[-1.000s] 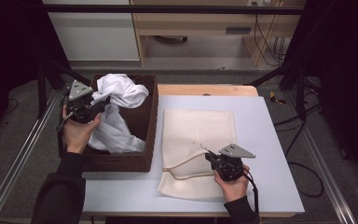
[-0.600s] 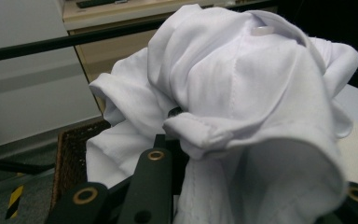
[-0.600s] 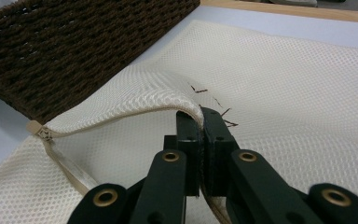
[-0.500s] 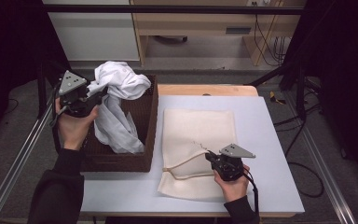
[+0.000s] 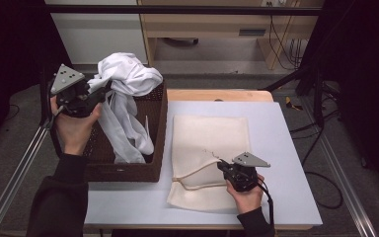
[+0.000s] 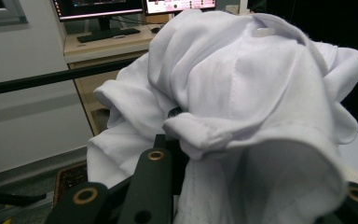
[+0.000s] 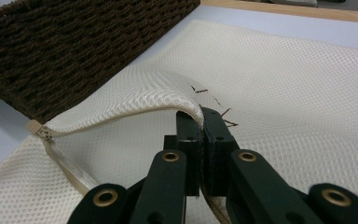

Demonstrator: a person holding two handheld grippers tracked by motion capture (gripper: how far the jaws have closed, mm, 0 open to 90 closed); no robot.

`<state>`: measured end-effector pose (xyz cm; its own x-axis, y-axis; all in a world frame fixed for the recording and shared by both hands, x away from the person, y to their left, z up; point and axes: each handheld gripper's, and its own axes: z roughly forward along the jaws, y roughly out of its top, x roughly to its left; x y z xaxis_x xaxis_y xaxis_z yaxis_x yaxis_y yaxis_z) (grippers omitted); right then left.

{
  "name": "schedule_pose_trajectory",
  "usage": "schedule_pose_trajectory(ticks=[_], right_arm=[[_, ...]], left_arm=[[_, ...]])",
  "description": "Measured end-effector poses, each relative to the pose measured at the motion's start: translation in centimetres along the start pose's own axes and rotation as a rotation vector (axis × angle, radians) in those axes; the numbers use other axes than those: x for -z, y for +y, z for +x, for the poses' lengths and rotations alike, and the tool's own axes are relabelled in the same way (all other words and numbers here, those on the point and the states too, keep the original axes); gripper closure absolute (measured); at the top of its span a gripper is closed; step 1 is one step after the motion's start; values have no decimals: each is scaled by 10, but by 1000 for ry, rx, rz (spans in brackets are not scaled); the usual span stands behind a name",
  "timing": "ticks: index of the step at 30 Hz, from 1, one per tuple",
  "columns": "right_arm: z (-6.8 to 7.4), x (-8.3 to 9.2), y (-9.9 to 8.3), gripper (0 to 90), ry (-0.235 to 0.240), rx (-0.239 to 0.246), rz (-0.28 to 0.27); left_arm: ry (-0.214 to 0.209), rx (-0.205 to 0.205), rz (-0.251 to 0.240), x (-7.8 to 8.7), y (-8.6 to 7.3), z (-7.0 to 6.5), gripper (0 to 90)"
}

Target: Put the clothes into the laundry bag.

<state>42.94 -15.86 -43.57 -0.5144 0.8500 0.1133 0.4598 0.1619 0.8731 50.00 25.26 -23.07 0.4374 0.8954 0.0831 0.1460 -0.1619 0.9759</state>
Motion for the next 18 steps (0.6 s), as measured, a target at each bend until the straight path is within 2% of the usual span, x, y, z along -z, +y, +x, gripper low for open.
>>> schedule_pose_trajectory(ticks=[7,18], right_arm=[[0,0,0,877,0,1,0],[0,0,0,878,-1,-3,-2]], left_arm=[[8,8,-40,9,15,1,766],[-6,24,-100,23,32,-1,766]])
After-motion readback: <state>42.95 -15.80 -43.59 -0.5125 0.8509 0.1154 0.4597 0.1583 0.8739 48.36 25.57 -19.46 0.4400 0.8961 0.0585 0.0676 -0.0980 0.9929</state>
